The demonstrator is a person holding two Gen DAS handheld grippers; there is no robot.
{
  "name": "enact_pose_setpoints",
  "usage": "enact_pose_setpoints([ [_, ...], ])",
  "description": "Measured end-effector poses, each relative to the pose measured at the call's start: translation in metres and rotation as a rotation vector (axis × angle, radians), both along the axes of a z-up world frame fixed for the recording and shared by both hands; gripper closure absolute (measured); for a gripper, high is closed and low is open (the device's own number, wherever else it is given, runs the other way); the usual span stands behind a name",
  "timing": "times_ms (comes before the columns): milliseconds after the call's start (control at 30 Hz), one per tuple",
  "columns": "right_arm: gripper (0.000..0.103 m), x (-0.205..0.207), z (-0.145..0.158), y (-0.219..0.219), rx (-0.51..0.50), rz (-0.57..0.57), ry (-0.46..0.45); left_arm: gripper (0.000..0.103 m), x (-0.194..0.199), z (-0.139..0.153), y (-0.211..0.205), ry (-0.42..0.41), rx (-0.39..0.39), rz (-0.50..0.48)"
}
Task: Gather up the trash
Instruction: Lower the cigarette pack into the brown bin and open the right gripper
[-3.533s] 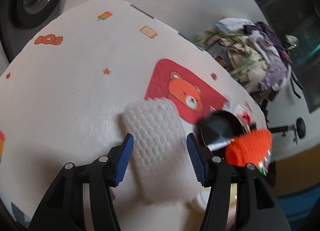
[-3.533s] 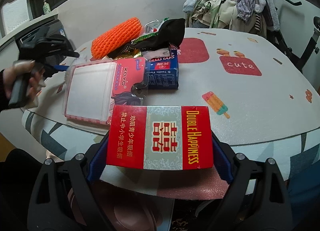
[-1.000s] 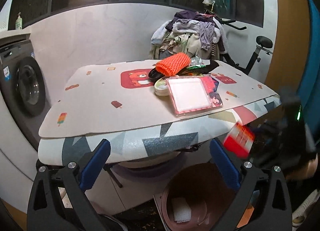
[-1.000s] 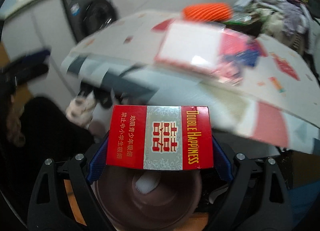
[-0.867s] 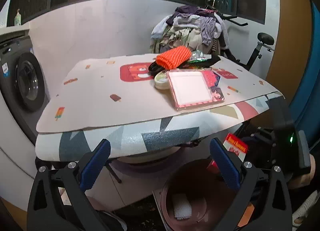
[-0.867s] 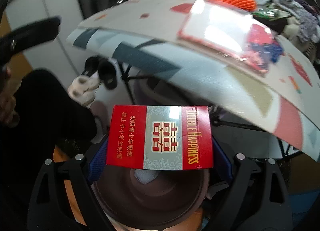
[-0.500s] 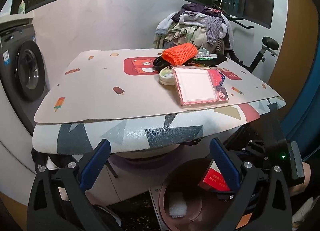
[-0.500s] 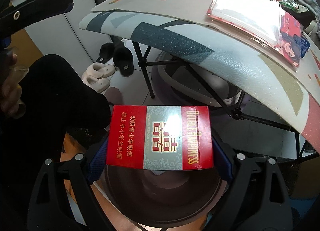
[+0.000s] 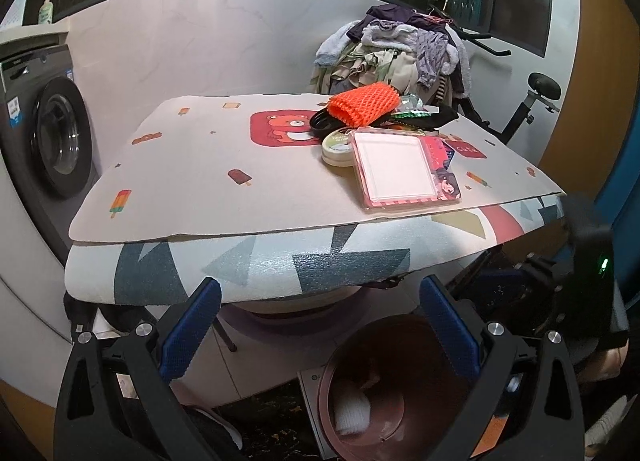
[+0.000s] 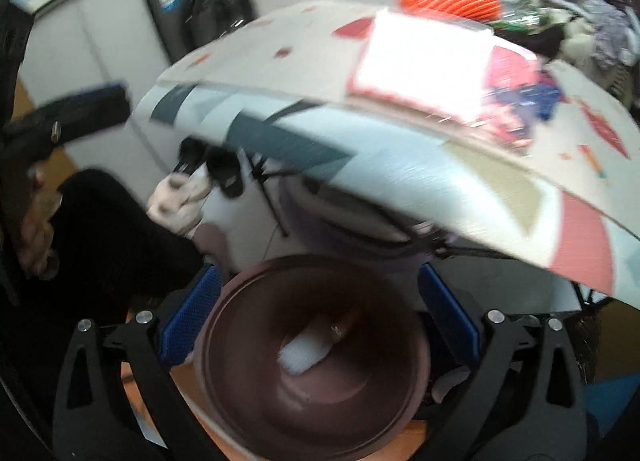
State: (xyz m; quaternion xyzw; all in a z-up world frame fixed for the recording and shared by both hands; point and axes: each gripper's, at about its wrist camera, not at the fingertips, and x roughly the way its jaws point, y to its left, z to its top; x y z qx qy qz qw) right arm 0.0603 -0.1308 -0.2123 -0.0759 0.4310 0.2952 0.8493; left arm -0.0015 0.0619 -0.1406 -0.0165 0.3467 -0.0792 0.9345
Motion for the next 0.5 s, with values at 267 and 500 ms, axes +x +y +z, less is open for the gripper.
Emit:
enact_pose_setpoints([
  [267,0.006,0.005,0.029,-0.045,0.080,-0.214,-0.155,0.006,0.002,-0.002,-0.003,0.008,0.012,-0.003],
  [500,0.006,0.008,0.039,-0.069,0.158,-0.299,-0.205,0.006,0.003,-0.004,-0.005,0.016,0.021,-0.005],
])
